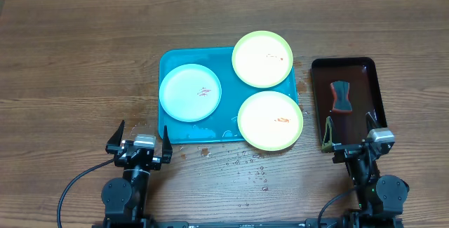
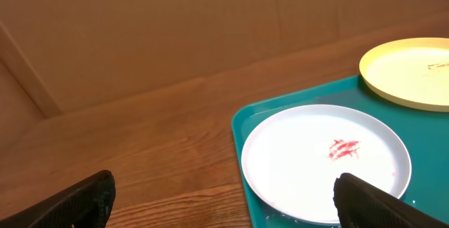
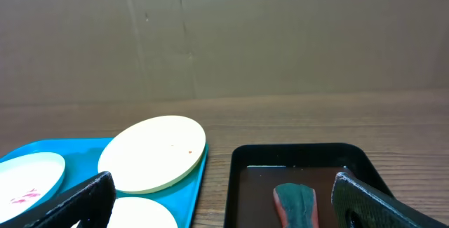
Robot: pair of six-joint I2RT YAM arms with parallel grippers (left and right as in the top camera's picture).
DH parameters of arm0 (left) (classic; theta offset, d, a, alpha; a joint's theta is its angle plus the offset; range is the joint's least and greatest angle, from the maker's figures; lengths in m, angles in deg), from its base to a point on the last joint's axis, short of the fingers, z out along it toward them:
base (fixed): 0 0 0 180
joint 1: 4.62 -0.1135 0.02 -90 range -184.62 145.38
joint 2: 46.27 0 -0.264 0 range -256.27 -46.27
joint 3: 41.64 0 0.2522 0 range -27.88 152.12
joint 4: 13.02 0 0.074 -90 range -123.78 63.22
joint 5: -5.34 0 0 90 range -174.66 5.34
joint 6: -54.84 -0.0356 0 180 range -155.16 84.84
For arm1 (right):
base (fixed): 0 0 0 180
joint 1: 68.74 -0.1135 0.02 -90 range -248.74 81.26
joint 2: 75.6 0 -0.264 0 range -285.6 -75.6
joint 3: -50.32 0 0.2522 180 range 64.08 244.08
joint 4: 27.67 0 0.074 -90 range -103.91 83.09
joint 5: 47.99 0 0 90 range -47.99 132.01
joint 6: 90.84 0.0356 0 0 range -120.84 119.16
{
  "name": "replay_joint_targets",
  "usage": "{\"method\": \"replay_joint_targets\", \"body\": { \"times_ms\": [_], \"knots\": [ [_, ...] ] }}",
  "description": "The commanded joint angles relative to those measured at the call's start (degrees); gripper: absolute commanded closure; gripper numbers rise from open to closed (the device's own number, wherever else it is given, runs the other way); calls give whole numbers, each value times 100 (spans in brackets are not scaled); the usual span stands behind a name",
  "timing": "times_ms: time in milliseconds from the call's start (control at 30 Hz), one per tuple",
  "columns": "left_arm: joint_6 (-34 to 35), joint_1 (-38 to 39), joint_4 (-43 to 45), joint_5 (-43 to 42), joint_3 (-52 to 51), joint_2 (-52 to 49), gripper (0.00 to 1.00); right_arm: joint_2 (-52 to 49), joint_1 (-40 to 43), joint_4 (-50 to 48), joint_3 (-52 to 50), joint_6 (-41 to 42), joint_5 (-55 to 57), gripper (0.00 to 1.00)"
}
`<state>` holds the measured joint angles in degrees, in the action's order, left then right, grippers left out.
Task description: Clean dirty plates on tray and stack at the side
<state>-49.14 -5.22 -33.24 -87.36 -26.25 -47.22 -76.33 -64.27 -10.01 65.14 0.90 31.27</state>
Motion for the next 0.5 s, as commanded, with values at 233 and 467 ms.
{"method": "replay_joint_targets", "body": {
  "times_ms": [233, 467],
  "knots": [
    [332, 22, 184, -291, 2, 70, 0, 57, -26, -140, -57, 24, 17, 0],
    [693, 22, -127, -313, 774, -372, 0, 57, -26, -22, 363, 278, 17, 0]
  ]
}}
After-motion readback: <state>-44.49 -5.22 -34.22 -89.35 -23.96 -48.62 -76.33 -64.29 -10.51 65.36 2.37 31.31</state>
